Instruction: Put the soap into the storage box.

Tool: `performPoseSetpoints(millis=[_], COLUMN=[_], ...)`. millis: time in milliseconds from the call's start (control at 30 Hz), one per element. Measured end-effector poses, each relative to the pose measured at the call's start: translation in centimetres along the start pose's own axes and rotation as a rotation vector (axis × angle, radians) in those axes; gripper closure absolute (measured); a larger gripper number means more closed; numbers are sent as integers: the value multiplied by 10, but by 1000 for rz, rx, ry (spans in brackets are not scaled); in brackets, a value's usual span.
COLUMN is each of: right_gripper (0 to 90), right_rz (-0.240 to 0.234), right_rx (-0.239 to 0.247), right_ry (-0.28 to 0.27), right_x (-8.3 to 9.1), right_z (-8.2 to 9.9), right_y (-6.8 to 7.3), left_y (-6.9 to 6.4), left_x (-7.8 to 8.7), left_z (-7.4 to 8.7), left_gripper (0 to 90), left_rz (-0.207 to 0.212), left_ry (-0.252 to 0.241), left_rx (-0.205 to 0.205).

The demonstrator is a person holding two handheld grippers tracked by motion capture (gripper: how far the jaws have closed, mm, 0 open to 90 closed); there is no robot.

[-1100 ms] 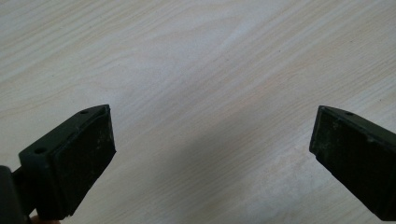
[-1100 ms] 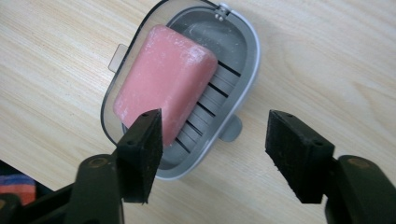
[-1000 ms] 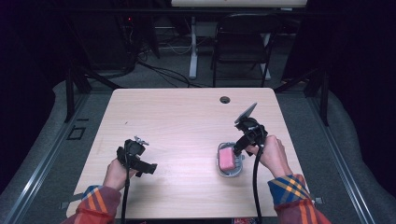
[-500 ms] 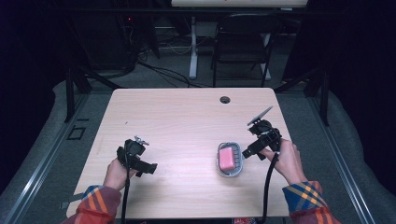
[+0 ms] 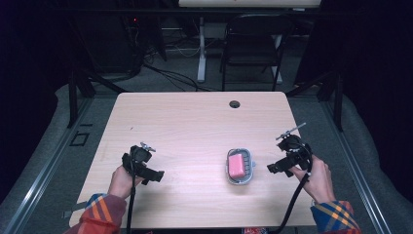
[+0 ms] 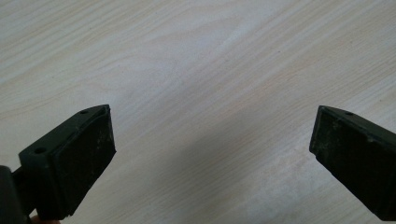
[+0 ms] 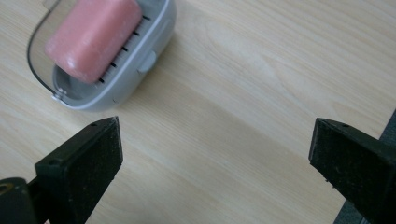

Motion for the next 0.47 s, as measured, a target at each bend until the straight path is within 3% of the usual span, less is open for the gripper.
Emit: performPoseSetpoints(millis=[233,467], right_gripper=[3,0], right_rz=[-9,-30], right_rx=[-20,6], right_ry=[-38,-66], right_x=[-12,-22], right_z=[20,32], right_y=[-6,-9], left_y=[0,-1], left_x=[0,0], left_z=[0,0], left_gripper=[2,2], left_rz=[-2,-4], left_ry=[3,3], left_rx=[-6,-8])
Point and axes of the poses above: each handheld gripper's, and its own axes: x roughly backward along the jaws, z roughly out of its underside, y roughly to its left, the point moved 9 cm from there along -x, roughly forward along the jaws, and after that the axes turned 11 degrees about y, right-handed, at the moved point
